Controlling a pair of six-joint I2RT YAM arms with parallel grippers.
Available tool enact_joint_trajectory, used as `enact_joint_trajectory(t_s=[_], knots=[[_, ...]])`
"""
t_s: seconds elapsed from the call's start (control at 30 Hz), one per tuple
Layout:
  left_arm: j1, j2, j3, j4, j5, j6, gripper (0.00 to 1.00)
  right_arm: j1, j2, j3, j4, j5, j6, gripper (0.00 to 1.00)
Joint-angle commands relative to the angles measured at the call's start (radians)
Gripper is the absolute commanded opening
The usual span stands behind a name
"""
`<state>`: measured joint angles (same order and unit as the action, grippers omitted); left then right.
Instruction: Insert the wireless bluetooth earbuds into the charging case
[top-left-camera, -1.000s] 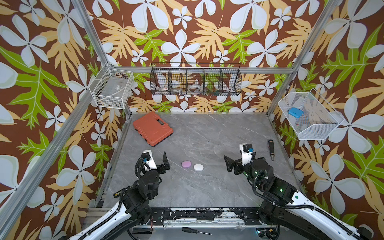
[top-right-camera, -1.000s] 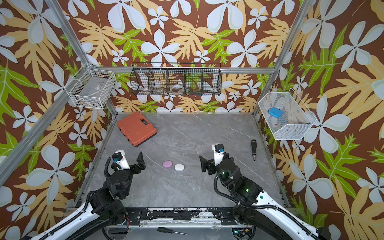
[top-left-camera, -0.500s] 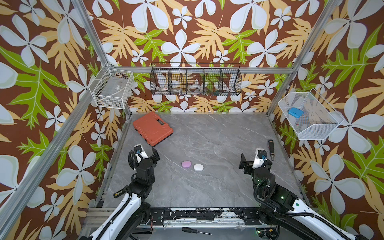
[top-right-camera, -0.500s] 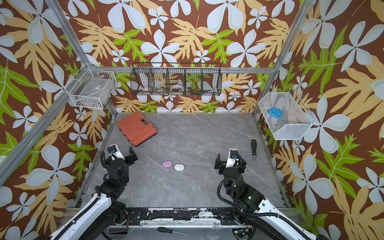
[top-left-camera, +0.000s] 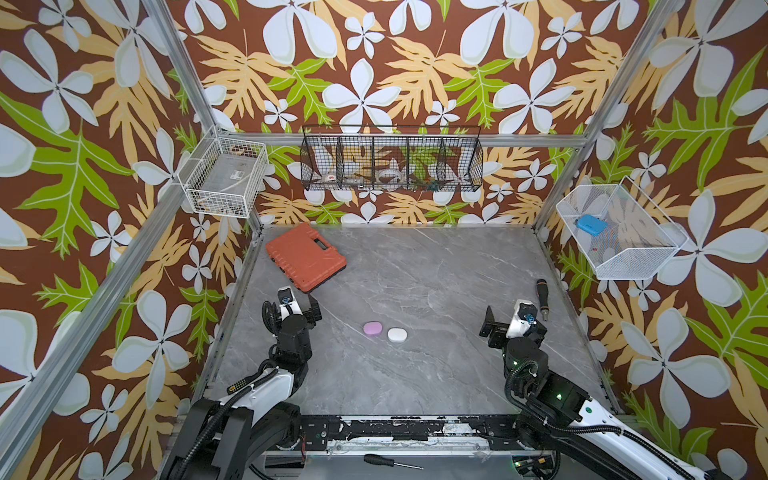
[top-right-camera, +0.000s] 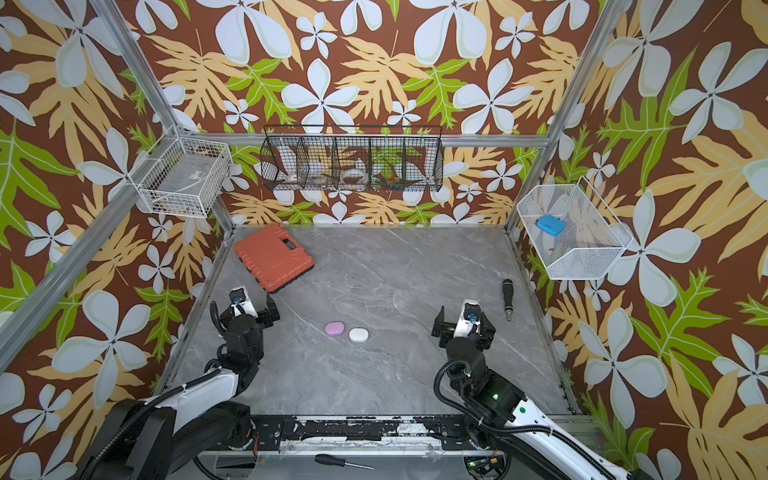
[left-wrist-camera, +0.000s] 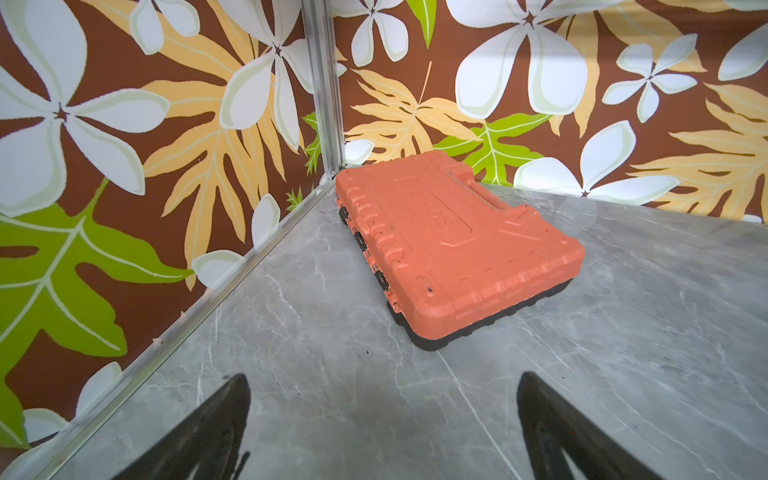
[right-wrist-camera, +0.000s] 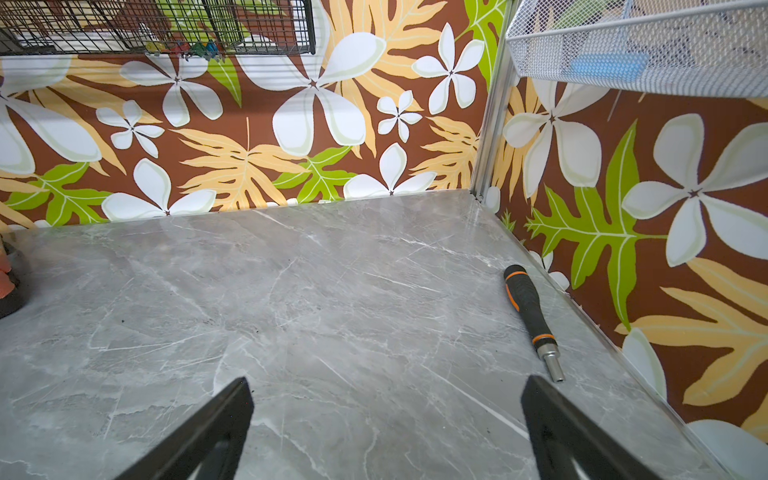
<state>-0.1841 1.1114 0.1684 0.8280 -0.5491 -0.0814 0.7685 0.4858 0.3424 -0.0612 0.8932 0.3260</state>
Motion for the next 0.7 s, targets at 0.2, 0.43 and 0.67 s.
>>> enact_joint_trajectory(t_s=[0.2,0.43,0.67], knots=[[0.04,0.179,0.02,0.277,0.124,0.003,1.0,-0.01,-0.003,-0.016,0.085,0.037,-0.04,1.0],[0.097,0.24,0.022,0.309,0.297,0.003,1.0,-0.065,0.022,-0.068,0.228,-0.002,-0.087,0.99],[0.094,0.257,-0.005,0.397,0.285,0.006,1.0,-0.323,0.151,-0.187,0.544,-0.119,-0.099,1.0]])
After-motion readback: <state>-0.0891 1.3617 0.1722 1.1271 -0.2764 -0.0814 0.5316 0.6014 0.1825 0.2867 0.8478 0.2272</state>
